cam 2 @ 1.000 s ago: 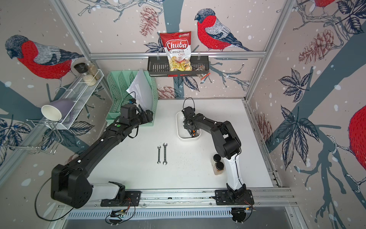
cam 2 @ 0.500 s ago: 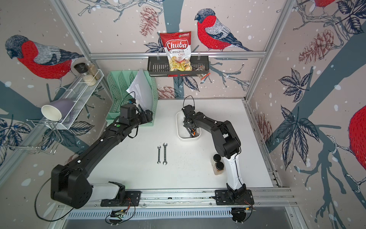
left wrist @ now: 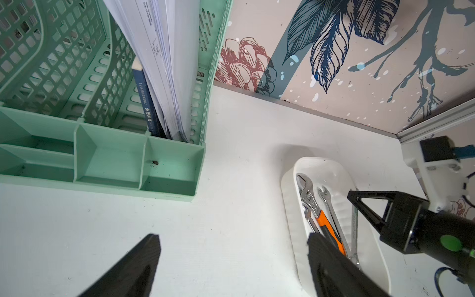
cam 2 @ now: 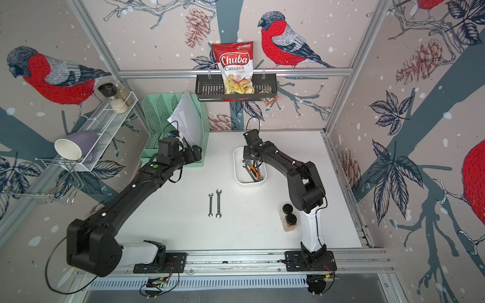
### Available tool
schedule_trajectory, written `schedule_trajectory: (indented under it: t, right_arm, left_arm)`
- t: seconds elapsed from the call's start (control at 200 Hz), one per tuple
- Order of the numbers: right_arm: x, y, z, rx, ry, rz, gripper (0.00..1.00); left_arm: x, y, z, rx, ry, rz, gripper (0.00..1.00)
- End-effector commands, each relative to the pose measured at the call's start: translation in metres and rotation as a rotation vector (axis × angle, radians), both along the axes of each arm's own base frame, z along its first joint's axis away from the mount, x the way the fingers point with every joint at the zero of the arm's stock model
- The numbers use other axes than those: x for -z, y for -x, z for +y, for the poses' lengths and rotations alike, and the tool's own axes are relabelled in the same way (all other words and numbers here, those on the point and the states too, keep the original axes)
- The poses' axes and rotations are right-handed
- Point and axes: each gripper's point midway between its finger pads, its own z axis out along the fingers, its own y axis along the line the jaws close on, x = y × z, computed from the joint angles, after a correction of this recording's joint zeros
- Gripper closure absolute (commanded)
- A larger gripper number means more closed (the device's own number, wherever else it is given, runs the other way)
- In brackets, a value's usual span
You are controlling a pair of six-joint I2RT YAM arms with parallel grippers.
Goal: Take out the wrench from the storage box
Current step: Pick up the wrench from the storage box, then place the wrench at the center of the board.
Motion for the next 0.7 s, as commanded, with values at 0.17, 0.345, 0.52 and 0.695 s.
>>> schedule_trajectory:
  t: [0.17,0.345,0.52,0.695]
  right_arm:
    - [-0.056,0.051,0.048,-0.210,-0.110,-0.067,1.00]
    - [-0.051,0.118,0.088,-0.314,-0.159,-0.040,1.00]
    - [-0.010,0.169,0.107,-0.347,-0.195,0.046,1.00]
    - [0.027,0.191,0.106,-0.324,-0.173,0.105,1.00]
  left_arm:
    - [-0.022,0.013,0.001,0.012,0.031,-0.034,0.07]
    - [-0.022,0.028,0.010,-0.002,-0.005,-0.036,0.06]
    - [-0.013,0.043,0.018,-0.015,-0.023,-0.034,0.06]
    - [-0.002,0.052,0.026,-0.037,-0.042,-0.037,0.06]
